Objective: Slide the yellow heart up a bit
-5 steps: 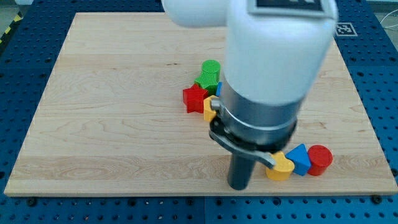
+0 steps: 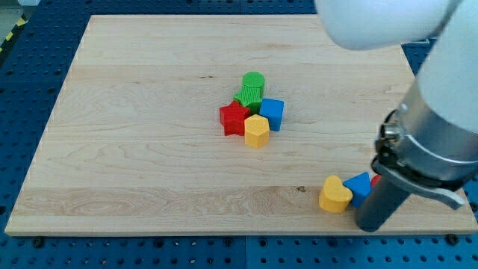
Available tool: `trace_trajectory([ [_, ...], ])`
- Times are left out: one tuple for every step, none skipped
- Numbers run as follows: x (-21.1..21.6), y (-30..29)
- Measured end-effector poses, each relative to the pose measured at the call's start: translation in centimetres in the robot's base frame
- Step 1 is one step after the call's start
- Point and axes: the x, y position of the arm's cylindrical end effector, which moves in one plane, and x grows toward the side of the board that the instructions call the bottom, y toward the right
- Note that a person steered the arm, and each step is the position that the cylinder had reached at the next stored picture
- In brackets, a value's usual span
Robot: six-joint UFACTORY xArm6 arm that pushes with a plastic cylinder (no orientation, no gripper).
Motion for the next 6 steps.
trace_trajectory([
  [0.0, -2.4],
  [-1.1, -4.0],
  [-4.8, -4.1],
  [-8.6, -4.1],
  [-8.0, -4.1],
  [-4.6, -3.9],
])
